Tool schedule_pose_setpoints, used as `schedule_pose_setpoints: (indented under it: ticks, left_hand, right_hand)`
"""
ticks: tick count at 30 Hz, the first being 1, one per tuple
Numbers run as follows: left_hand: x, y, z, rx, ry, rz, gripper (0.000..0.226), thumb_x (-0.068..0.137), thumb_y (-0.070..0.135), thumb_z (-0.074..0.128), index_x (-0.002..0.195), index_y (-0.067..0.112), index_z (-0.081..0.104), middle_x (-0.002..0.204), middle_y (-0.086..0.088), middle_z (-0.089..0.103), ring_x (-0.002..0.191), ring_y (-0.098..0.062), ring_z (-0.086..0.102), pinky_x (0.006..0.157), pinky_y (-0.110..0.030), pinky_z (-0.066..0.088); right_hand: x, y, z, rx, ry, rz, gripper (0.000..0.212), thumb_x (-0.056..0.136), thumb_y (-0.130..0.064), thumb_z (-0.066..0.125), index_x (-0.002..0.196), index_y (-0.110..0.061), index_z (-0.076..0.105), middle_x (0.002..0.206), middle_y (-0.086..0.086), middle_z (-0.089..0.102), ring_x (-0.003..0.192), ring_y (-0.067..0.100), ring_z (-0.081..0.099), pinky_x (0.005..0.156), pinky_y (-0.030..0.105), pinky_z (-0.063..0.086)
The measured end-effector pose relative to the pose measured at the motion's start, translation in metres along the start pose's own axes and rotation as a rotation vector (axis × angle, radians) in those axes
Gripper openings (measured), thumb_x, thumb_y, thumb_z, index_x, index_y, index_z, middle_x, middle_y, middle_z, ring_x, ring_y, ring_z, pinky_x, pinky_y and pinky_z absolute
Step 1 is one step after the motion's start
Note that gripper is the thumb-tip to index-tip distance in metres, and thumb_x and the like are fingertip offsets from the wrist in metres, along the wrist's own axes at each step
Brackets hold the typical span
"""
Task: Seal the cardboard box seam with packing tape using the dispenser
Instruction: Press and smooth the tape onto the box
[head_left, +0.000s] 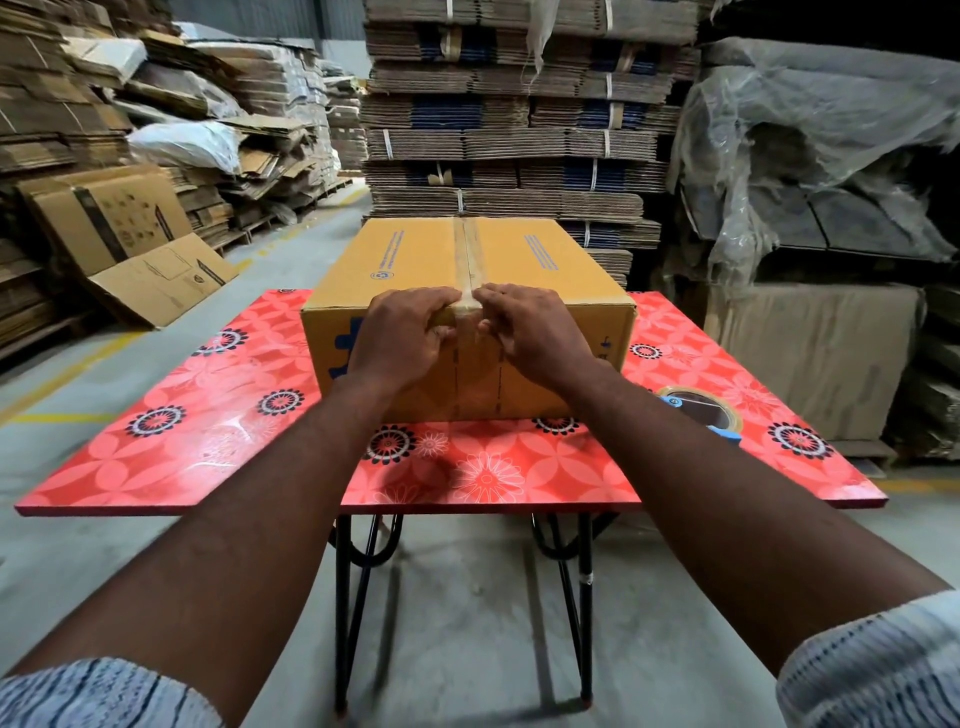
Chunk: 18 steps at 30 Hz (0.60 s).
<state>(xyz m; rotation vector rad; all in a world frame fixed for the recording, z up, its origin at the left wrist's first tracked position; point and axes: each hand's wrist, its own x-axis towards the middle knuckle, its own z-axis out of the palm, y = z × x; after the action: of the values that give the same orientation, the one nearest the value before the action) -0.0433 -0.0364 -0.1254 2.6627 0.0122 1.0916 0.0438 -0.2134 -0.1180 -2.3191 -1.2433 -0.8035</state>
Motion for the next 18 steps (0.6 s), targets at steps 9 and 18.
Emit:
schedule_pose_setpoints:
  ticks: [9, 18]
  left_hand:
    - [0.000, 0.004, -0.012, -0.083, -0.039, 0.030, 0.051, 0.084, 0.046, 0.070, 0.129, 0.022, 0.066, 0.124, 0.000, 0.071, 0.115, -0.022, 0.064, 0.102, -0.043, 0.044]
    - [0.004, 0.013, -0.002, -0.134, 0.096, -0.100, 0.035, 0.091, 0.046, 0.060, 0.113, 0.024, 0.075, 0.104, 0.001, 0.077, 0.096, -0.020, 0.071, 0.089, -0.043, 0.055]
  right_hand:
    - [0.001, 0.004, -0.001, 0.016, -0.085, 0.033, 0.064, 0.083, -0.035, 0.072, 0.143, -0.020, 0.052, 0.145, 0.003, 0.056, 0.135, 0.022, 0.050, 0.113, 0.045, 0.038]
    - [0.006, 0.000, -0.001, 0.067, 0.021, 0.050, 0.039, 0.098, -0.036, 0.056, 0.130, -0.017, 0.066, 0.132, 0.005, 0.066, 0.124, 0.018, 0.060, 0.108, 0.034, 0.045]
